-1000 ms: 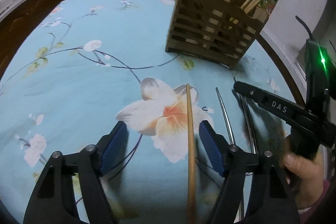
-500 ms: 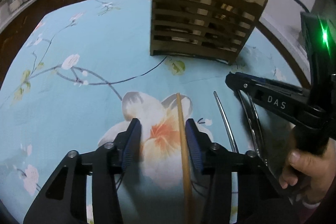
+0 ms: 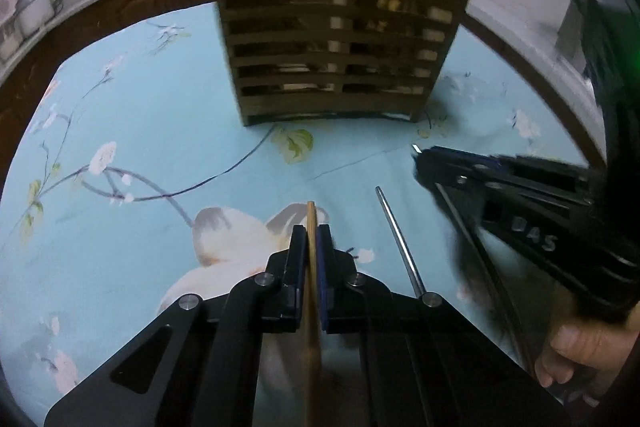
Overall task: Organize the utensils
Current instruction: 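Lift the knife with the right tool while the left tool carries its chopstick over the caddy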
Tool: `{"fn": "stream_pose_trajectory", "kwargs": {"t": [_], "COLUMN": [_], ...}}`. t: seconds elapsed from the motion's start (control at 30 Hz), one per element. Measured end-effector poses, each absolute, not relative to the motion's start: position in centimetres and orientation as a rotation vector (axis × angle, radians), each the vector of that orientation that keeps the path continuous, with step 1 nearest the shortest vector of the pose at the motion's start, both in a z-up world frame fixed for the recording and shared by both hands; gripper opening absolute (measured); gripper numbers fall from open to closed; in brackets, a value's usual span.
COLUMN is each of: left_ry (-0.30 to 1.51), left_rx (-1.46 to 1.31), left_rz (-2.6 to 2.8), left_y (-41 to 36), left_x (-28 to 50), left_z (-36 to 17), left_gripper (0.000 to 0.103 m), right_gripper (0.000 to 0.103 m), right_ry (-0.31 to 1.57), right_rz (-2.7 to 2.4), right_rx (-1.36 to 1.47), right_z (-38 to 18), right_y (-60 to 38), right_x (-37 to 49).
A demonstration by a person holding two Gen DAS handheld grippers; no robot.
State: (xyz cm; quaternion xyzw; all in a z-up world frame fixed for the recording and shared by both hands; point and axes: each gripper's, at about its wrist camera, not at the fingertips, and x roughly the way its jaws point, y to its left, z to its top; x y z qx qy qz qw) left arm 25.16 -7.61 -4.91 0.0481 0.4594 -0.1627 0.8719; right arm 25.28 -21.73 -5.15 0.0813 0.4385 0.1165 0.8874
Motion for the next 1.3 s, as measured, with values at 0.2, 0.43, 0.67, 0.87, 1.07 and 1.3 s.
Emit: {"fn": "stream_pose_trajectory", "kwargs": {"t": [0.2, 0.43, 0.67, 0.87, 1.07, 1.3], "left_ry": [0.907, 0.805, 0.703, 0.617, 0.569, 0.530], "left_rx": [-0.052, -0.146, -0.159, -0.174, -0.177, -0.193], "left_rz": [-0.382, -0.423, -0.446, -0.440, -0.419, -0.392], "left_y": [-3.9, -1.6, -1.5, -0.7, -0.4, -0.3], "left_x": [23.2, 20.0, 17.3, 15.5, 14.9, 15.1], "left_z": [-1.7, 2.9, 7.2, 10.2, 11.5, 12.3], "left_gripper": [0.004, 0.004, 0.004, 0.004, 0.004, 0.004], "right_gripper": [0.004, 0.004, 0.004, 0.004, 0.004, 0.004], "right_ry": [0.840, 0.738, 0.622, 0.533, 0.482, 0.468], "right_rz": [0.279, 0.313, 0.327, 0.331, 0.329, 0.326], "right_rx": [0.232, 0.267, 0.274, 0.271, 0.270, 0.272], "right_z": [-2.3, 2.2, 6.8, 9.9, 11.5, 11.9], "right_y": [-22.6, -23.3, -24.3, -25.3, -25.8, -26.0], "right_x": [22.7, 19.4, 16.2, 14.5, 14.1, 13.9]}}
